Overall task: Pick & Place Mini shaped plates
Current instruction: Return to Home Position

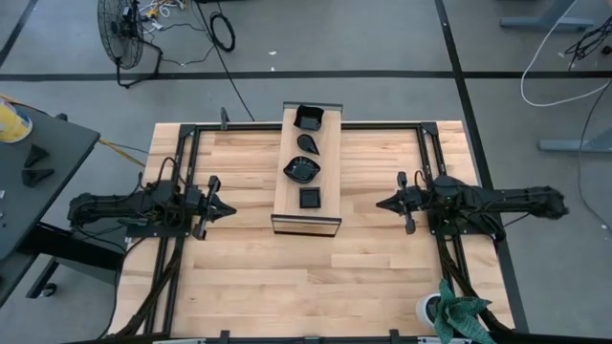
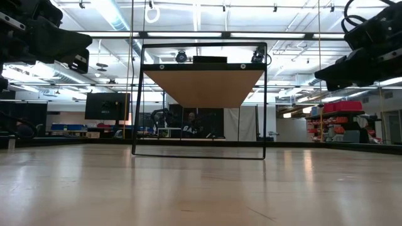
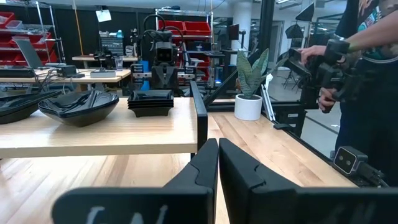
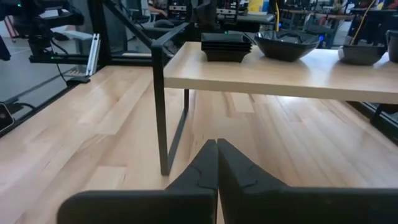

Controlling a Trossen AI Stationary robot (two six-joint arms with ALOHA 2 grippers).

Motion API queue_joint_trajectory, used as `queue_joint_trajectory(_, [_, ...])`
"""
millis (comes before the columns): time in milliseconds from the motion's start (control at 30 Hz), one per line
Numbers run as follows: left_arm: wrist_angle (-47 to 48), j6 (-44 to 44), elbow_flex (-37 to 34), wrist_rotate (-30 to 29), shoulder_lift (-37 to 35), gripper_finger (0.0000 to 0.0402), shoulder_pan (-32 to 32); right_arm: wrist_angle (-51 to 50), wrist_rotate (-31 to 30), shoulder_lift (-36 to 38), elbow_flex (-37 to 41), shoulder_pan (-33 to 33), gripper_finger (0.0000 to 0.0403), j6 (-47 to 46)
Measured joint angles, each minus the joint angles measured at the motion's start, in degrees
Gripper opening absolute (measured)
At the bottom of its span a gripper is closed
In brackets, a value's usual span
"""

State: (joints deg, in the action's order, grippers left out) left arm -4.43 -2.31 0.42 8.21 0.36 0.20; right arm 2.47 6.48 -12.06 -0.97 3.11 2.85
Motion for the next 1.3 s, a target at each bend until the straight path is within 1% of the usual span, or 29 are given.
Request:
queue_joint_trajectory(300, [0.0,0.0,-0.01,0.0,0.0,0.0018,-0.01,-0.95,-0.05,5.29,0.02,0.0,0.0,0.02])
queue_joint_trajectory(433, [0.0,0.0,0.0,0.0,0.0,0.0018,0.0,-1.03,-1.5,8.21,0.02,0.0,0.0,0.03])
queue_joint_trajectory(633, [0.0,0.0,0.01,0.0,0.0,0.0018,0.0,-1.08,-1.53,11.88,0.02,0.02,0.0,0.04])
queue_joint_trajectory(967, [0.0,0.02,0.0,0.0,0.0,0.0018,-0.01,-1.15,-1.53,12.09,0.0,-1.14,0.0001,-0.79])
queue_joint_trajectory(1300, [0.0,0.0,0.0,0.0,0.0,0.0018,-0.01,-1.08,-1.55,12.09,0.0,-1.14,0.0018,-0.85])
